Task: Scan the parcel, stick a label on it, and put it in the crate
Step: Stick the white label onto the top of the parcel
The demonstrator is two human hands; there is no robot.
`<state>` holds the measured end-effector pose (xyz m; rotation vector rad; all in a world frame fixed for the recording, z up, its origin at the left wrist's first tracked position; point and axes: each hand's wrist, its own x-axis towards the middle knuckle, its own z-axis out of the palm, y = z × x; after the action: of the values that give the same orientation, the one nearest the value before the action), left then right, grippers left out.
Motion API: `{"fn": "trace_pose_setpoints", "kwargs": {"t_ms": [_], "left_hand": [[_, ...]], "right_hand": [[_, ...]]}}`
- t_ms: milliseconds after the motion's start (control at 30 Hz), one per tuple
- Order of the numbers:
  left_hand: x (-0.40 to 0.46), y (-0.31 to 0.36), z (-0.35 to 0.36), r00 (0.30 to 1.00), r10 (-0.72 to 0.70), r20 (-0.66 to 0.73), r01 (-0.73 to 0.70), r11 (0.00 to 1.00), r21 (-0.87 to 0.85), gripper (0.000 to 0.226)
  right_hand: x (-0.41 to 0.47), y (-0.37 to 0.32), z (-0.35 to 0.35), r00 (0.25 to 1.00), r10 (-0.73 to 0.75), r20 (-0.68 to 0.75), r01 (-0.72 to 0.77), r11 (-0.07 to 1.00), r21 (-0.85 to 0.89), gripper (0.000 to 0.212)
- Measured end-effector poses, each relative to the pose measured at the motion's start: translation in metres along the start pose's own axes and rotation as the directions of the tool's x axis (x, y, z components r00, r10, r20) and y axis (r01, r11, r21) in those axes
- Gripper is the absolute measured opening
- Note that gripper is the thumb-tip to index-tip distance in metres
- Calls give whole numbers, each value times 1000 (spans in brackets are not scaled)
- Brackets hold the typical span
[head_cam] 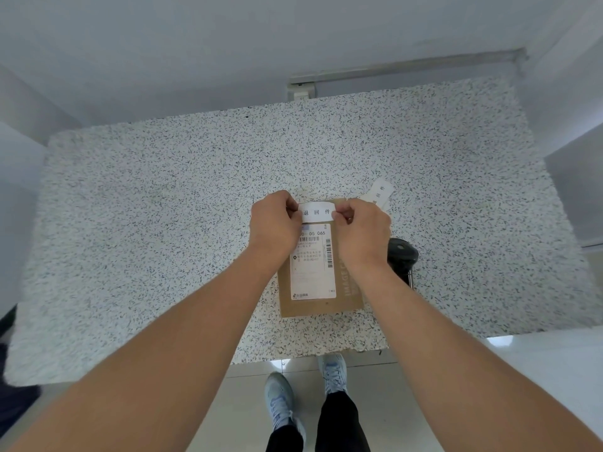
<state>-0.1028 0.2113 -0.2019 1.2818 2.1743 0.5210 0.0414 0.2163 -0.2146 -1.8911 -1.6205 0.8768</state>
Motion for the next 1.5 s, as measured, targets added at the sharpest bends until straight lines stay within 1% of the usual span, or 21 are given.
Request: {"fn": "trace_pose_setpoints", "kwargs": {"t_ms": [133,233,300,433,500,600,667,733,800,900,1067,1200,1267,1433,1500], "left_hand": [[-1,3,0,1000,-9,-3,9,1000,19,5],[-2,5,0,998,-51,-21,52,998,27,4],[-2,5,-2,996,-83,-24,83,996,37,11],[-1,3,-7,985,-173,-25,173,985,-15,25],[-1,2,-7,981,-191,-23,190,981,-37,26],[-2,2,-5,980,-195,-30,194,980,-49,24],[-1,5,-4,977,-208,-41,206,978,-39,32],[1,7,-4,971,-233,-60,234,972,3,46],[4,7,-5,964,-256,-72,259,965,34,53],[7,7,-4,962,-265,-61,267,963,34,52],[7,5,-3,971,-234,-58,236,971,33,47],[2,4,-3,969,-239,-68,243,969,43,51],[-2,2,-3,965,-251,-73,255,965,56,51],[-15,-5,-3,964,-263,-38,266,955,131,51],[-17,-7,-4,961,-273,-34,275,953,125,51]], "right_hand": [[3,-3,-5,1000,27,15,-27,999,16,19],[5,-2,-7,998,61,16,-62,997,44,15],[7,0,-7,996,94,-7,-93,994,61,10],[10,2,-2,992,125,-20,-123,988,91,11],[10,2,0,991,133,-12,-131,987,89,11],[12,0,2,988,154,7,-154,985,77,20],[15,-1,5,987,158,21,-159,985,60,27],[18,-2,9,985,166,37,-167,985,36,34],[20,-1,10,982,182,51,-183,983,17,36],[22,1,11,980,193,56,-194,981,18,33],[25,2,10,980,195,49,-196,980,24,25],[25,3,9,981,188,39,-189,981,38,22],[21,4,7,982,181,50,-183,983,34,26],[7,10,6,981,169,91,-169,986,-6,50],[5,11,6,981,170,99,-171,985,1,49]]}}
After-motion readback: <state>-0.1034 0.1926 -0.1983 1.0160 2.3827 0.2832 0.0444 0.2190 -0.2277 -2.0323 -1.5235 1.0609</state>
